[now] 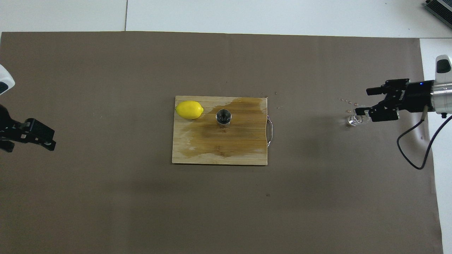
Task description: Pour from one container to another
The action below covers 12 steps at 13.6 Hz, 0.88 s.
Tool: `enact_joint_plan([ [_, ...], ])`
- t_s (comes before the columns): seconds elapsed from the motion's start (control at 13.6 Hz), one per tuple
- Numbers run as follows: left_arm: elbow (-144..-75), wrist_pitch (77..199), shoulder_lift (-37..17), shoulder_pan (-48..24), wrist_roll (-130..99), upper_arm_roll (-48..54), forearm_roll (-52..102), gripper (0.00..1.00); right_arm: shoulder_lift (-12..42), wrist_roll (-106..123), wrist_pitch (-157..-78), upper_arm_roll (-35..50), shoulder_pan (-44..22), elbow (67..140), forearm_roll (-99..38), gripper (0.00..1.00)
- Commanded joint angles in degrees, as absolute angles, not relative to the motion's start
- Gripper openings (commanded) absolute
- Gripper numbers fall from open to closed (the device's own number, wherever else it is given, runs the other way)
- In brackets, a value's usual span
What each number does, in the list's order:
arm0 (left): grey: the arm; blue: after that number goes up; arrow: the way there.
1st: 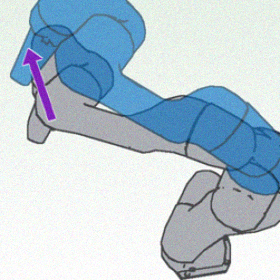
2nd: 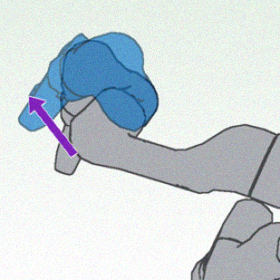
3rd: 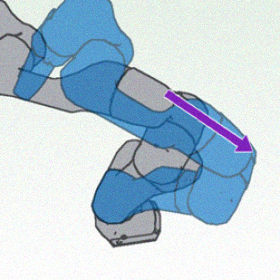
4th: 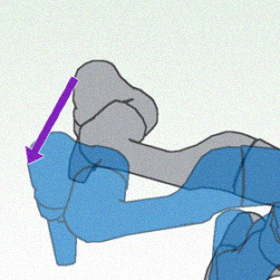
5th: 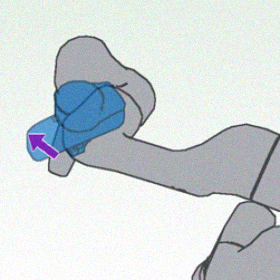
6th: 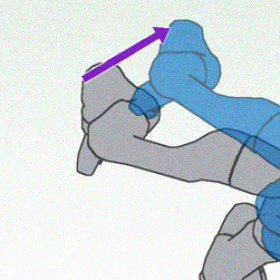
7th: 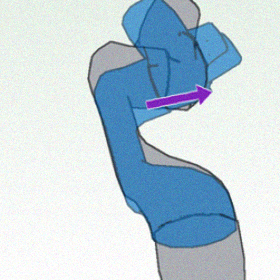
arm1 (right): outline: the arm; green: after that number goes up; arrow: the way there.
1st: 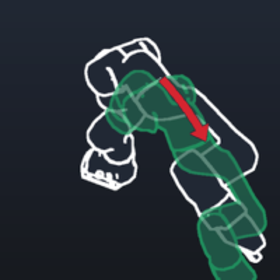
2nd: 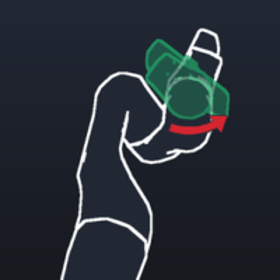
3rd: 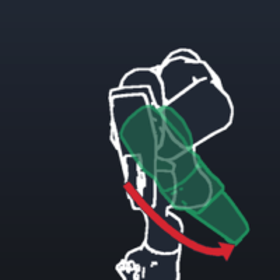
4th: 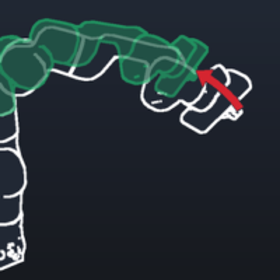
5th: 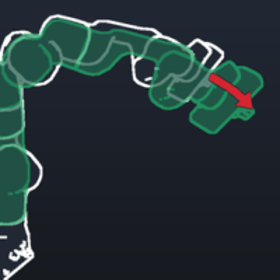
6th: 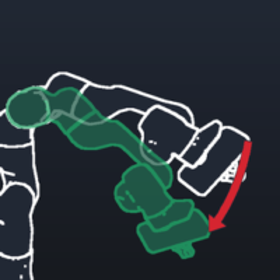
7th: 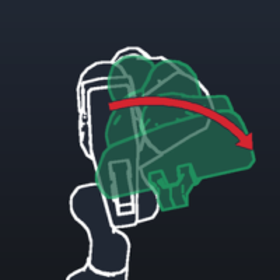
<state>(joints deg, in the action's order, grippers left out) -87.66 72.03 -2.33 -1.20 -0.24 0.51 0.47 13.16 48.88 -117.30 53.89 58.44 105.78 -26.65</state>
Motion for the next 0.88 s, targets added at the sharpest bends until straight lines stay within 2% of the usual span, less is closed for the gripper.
enact_joint_plan([
  [0.0, -89.4, 71.9, -0.8, -0.8, -0.9, 1.0, 0.1, 1.0, 6.2, 33.6, -118.2, 52.8, 58.0, 107.2, -27.4, 1.0],
  [0.15, -89.4, 71.8, -0.8, -0.8, -0.9, 1.0, 0.1, 1.0, 2.2, 24.8, -118.1, 53.0, 57.9, 107.1, -18.5, 1.0],
  [0.29, -89.4, 71.9, -0.8, -0.7, -0.9, 1.0, 0.1, 1.0, 3.7, 14.8, -117.5, 53.6, 57.7, 105.3, -7.9, 1.0],
  [0.66, -89.4, 71.9, -0.8, -0.8, -0.9, 1.0, 0.1, 1.0, 1.8, 9.6, -116.1, 53.7, 57.0, 102.8, -4.1, 1.0],
  [0.81, -89.4, 71.8, -0.8, -0.7, -0.9, 1.0, 0.1, 1.0, 2.7, 6.5, -113.9, 53.7, 56.5, 100.3, -0.5, 1.0],
])
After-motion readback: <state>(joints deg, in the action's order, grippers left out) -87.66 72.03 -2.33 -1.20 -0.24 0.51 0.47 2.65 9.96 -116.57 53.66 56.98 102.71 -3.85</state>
